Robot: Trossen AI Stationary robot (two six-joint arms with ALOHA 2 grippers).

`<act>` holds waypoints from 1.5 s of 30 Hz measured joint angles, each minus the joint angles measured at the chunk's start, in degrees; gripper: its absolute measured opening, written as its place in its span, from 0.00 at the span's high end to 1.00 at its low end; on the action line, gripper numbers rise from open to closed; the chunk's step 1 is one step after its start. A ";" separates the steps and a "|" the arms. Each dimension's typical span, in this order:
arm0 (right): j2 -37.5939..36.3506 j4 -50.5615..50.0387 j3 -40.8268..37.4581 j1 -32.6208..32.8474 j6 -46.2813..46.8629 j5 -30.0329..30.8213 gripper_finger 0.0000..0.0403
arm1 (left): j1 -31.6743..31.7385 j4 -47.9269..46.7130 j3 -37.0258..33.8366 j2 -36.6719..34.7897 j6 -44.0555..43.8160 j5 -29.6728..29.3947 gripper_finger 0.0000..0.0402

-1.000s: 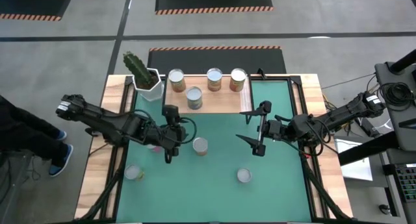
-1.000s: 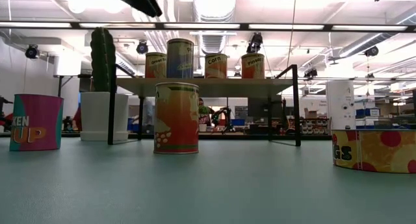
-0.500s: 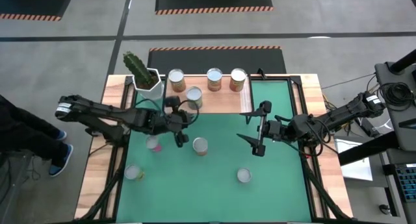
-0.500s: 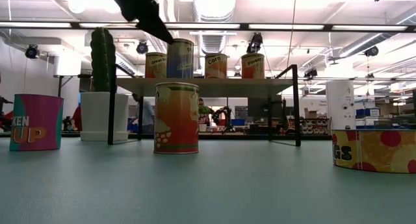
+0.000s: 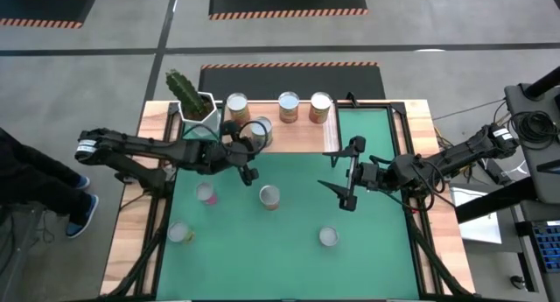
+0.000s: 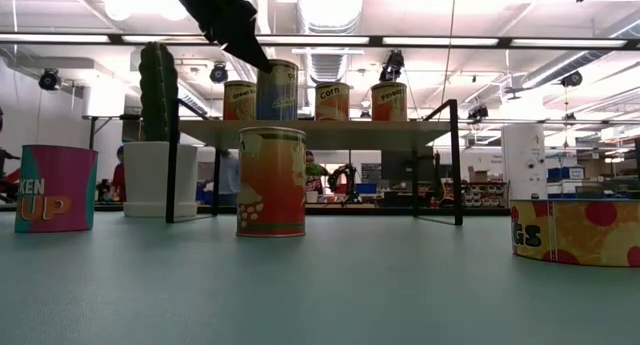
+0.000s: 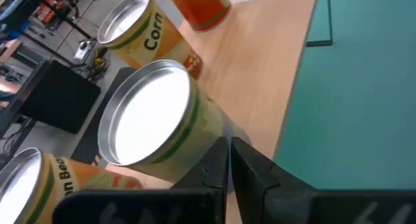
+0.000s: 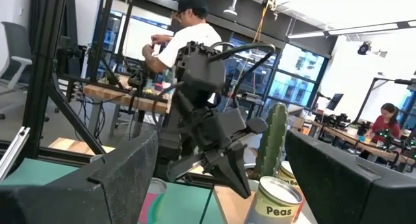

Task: Pick and place cans onto a shelf
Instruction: Put the canned peas on the shelf

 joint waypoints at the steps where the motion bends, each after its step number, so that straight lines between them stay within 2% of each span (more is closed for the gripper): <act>1: 0.02 0.00 0.00 0.01 0.00 0.00 0.20 | 0.29 0.00 0.00 0.00 -0.02 -0.04 1.00; 15: 0.02 0.00 0.00 0.00 -0.02 0.00 0.20 | 5.58 0.07 0.00 0.00 -1.11 -0.28 1.00; 20: 0.02 0.00 0.00 0.00 -0.02 0.00 0.20 | 5.67 0.08 0.00 0.00 -1.63 -0.41 1.00; 25: 0.02 -0.02 0.00 0.01 -0.32 0.00 0.20 | 6.08 0.15 0.00 0.00 -1.21 -5.98 1.00; 38: 0.02 -0.11 0.00 0.02 -0.48 0.00 0.20 | 5.79 0.57 0.00 0.00 -1.33 -6.06 1.00; 41: 0.02 -0.21 0.00 0.02 -0.54 0.00 0.20 | 5.43 0.09 0.00 -0.02 -1.94 -2.81 1.00; 45: 0.01 -0.24 0.00 0.00 -1.08 0.00 0.20 | 5.51 1.38 0.00 0.90 -1.09 8.43 1.00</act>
